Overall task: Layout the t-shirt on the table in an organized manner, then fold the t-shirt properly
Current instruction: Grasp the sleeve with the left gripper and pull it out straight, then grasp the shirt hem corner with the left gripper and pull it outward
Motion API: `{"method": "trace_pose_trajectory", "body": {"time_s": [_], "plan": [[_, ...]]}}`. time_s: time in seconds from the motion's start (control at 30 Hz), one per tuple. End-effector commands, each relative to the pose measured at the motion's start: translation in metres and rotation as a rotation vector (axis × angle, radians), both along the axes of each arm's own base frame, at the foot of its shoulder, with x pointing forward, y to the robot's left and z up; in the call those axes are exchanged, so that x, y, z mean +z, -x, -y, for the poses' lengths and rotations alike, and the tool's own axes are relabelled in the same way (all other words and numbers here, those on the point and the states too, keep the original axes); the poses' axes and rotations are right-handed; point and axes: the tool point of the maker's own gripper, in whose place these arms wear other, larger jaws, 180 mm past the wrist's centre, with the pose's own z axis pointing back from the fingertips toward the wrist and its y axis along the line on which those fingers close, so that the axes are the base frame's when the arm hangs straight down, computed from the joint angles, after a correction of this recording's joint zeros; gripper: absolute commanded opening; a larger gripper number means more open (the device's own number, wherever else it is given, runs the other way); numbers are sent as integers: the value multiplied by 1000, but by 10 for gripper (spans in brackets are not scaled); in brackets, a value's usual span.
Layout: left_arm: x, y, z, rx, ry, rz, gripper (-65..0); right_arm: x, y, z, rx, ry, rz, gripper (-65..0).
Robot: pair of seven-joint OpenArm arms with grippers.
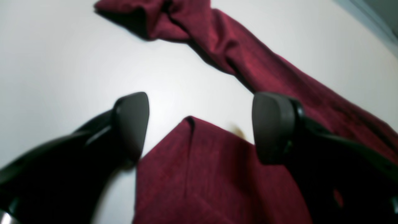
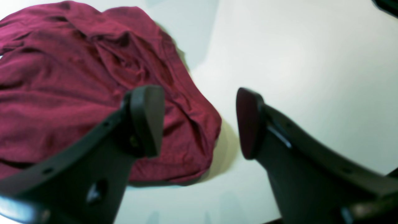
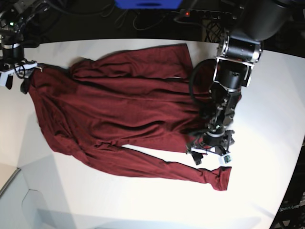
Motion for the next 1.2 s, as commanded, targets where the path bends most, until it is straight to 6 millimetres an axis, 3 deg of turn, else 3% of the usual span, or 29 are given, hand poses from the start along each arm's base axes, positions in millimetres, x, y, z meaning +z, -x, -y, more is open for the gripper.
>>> {"method": "trace_pose_trajectory", "body": {"time_s": [0.0,0.1,0.27,0.43,0.57,0.63,0.8,0.93,1.07,1.17], "plan": [[2,-2,7,-22,8,-3,-152,15,-4,3,3,26,51,-281],[-8,5,12,-49,-10,-30,-176,16,-3,4,0,27,51,-281],[-22,19,9,-89,-63,-60,-433,15,-2,4,0,25,48,-281],[-28,25,-3,-83,-83,-76,-627,13,1,4,0,23,41,-281],[-18,18,-14,-63,-87,-51,-647,11,0,2,4,20,38,-281],[-2,7,-20,-58,-98,-13,-649,11,0,2,6,19,38,-281],[78,-36,-31,-63,-122,176,-649,10,0,2,5,16,35,-281],[127,-60,-44,-52,-149,267,-649,7,0,-1,4,6,34,-281],[159,-73,-67,-27,-188,319,-649,7,1,-2,3,3,33,-281],[169,-74,-87,-2,-213,331,-649,6,1,-2,2,1,33,-281]]}}
